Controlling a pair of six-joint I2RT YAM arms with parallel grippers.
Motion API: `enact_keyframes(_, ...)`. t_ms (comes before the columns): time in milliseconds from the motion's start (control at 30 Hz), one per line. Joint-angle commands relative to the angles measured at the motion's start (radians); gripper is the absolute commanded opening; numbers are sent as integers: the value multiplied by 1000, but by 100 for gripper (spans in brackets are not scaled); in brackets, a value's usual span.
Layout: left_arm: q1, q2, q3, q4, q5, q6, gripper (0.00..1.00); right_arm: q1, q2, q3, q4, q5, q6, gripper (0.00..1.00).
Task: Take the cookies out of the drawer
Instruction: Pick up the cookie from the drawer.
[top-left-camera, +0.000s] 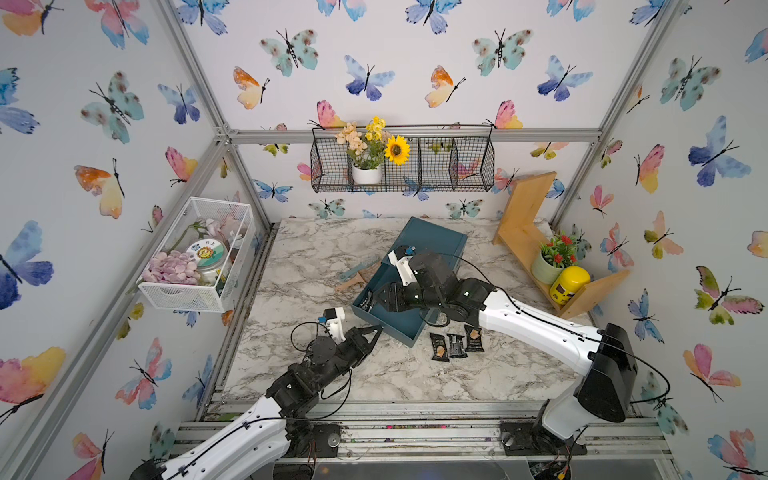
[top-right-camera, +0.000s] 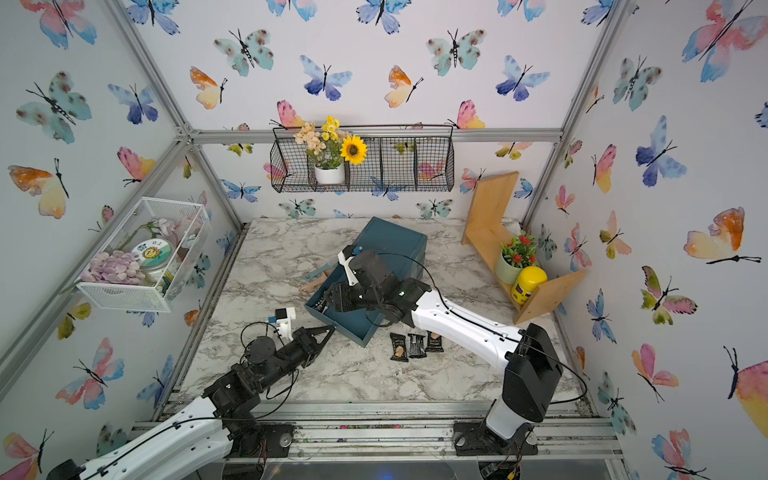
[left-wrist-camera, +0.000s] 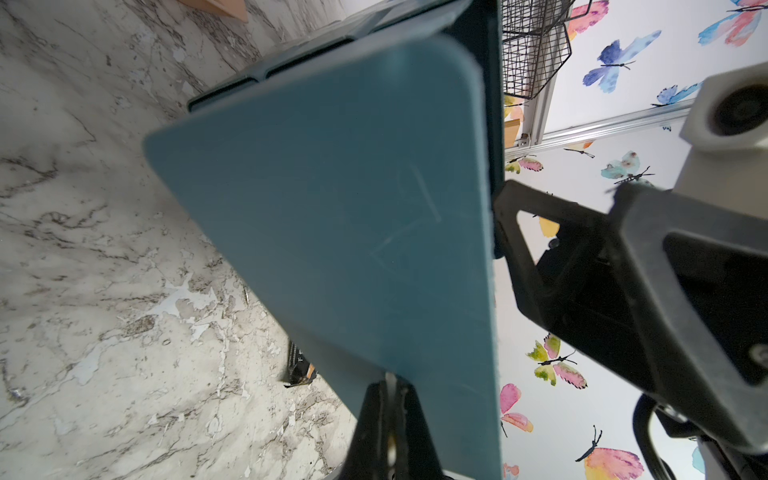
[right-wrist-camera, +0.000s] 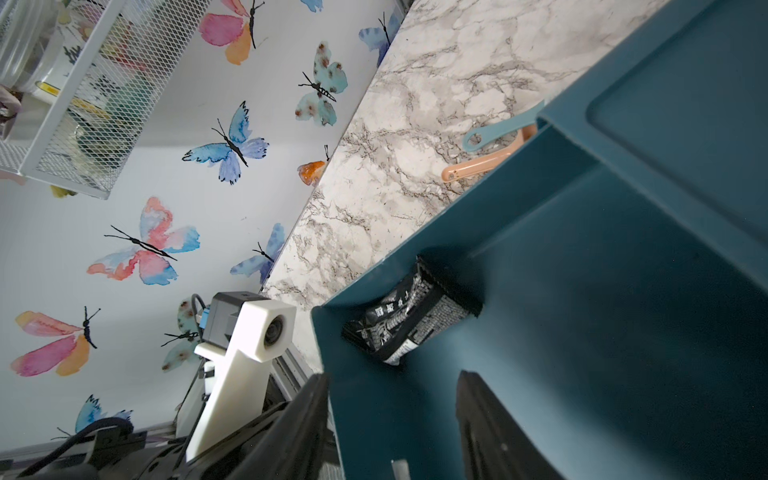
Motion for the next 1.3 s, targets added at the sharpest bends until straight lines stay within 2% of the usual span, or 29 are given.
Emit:
enact_keyframes(0, 1, 3, 17, 25, -21, 22, 0, 2, 30, -2, 37, -27, 56, 53)
enact_keyframes(700, 0, 3, 16, 28, -21, 22, 0, 25, 186, 82, 29, -20, 104, 44)
enact_keyframes(1033, 1, 1, 16, 28, -21, 22, 0, 25, 225, 119, -8, 19, 95, 29)
enact_keyframes(1267, 1, 0, 14, 28, -21, 21, 0, 25, 205, 129, -30, 32, 86, 15)
